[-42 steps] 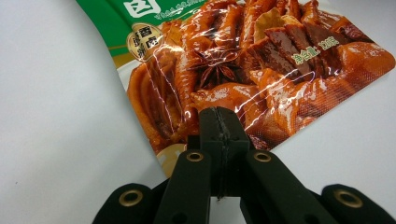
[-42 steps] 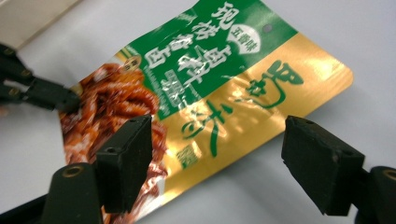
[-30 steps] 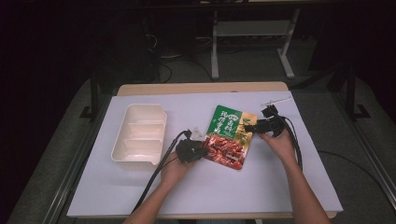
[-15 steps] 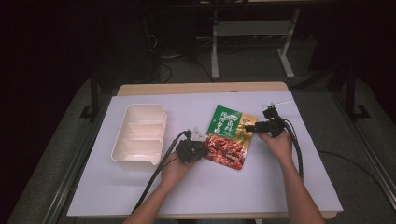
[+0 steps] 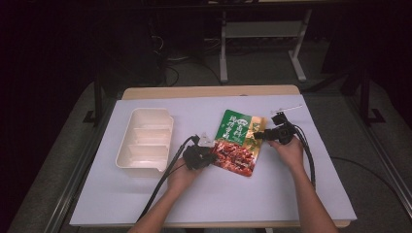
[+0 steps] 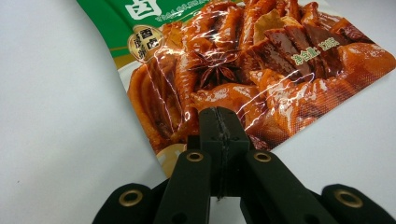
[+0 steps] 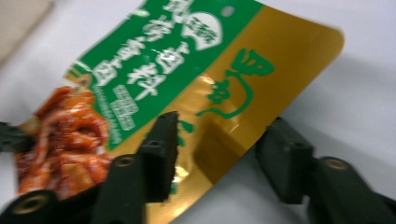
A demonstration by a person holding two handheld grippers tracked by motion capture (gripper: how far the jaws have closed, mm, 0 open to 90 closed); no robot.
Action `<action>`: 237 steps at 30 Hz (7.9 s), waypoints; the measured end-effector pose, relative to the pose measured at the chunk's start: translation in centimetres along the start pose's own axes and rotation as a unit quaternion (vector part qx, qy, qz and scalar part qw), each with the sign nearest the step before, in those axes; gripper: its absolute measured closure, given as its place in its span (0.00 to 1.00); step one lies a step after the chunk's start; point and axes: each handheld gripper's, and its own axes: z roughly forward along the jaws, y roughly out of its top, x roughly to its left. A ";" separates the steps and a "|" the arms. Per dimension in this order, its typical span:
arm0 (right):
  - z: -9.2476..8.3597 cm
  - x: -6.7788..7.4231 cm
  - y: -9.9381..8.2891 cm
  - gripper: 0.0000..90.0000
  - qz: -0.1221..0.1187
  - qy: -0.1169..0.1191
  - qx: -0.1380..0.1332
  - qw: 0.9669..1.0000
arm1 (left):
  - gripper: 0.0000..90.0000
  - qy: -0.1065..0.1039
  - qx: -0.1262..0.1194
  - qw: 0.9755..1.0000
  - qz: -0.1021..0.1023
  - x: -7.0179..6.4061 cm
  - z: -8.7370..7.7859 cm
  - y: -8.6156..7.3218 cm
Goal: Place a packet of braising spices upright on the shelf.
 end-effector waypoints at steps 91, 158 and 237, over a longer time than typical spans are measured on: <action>-7.2 14.4 4.4 0.99 -0.182 0.096 -0.084 0.975 | 0.51 -0.059 -0.096 0.993 0.028 -4.9 -9.5 -7.7; -1.3 24.0 14.9 0.99 -0.239 0.171 -0.136 0.946 | 0.32 -0.064 -0.112 0.989 0.066 -5.4 -10.6 -9.8; 13.9 24.1 17.5 0.93 -0.188 0.137 -0.120 0.965 | 0.29 -0.075 -0.117 0.989 0.056 -4.9 -10.4 -10.2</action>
